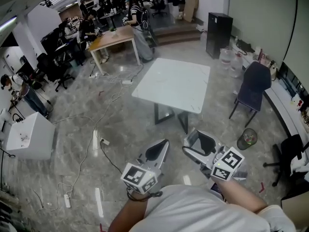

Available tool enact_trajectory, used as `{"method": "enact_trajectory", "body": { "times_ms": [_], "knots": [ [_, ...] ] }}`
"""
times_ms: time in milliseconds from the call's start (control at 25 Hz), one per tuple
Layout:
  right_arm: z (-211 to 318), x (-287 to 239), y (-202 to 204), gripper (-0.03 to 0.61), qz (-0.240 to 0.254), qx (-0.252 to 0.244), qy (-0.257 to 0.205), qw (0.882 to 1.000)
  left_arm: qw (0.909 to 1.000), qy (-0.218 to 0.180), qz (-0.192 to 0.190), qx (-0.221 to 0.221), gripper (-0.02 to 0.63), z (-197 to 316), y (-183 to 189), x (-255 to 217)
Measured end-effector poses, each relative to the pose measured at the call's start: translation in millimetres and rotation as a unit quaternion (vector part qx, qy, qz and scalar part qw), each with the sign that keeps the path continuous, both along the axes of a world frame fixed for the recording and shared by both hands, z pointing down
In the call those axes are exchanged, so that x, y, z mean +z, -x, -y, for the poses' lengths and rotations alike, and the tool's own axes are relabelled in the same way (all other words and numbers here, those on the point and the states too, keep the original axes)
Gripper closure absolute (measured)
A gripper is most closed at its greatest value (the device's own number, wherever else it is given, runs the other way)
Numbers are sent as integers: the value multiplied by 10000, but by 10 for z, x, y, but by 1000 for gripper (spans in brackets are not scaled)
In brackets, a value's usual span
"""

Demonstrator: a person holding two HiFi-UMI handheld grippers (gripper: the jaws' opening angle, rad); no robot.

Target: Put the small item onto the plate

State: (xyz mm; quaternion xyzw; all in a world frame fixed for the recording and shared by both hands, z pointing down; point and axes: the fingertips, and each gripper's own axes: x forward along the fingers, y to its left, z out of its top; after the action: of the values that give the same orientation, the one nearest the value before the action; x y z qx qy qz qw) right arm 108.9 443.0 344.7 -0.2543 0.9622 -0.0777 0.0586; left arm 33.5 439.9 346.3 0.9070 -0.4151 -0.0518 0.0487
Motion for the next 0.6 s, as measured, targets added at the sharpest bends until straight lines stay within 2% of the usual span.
{"method": "enact_trajectory", "body": {
  "times_ms": [280, 600],
  "knots": [
    [532, -85, 719, 275, -58, 113, -43, 9999, 9999, -121, 76, -12, 607, 513, 756, -164],
    [1132, -144, 1058, 275, -7, 262, -74, 9996, 9999, -90, 77, -124, 607, 1081, 1166, -140]
  ]
}}
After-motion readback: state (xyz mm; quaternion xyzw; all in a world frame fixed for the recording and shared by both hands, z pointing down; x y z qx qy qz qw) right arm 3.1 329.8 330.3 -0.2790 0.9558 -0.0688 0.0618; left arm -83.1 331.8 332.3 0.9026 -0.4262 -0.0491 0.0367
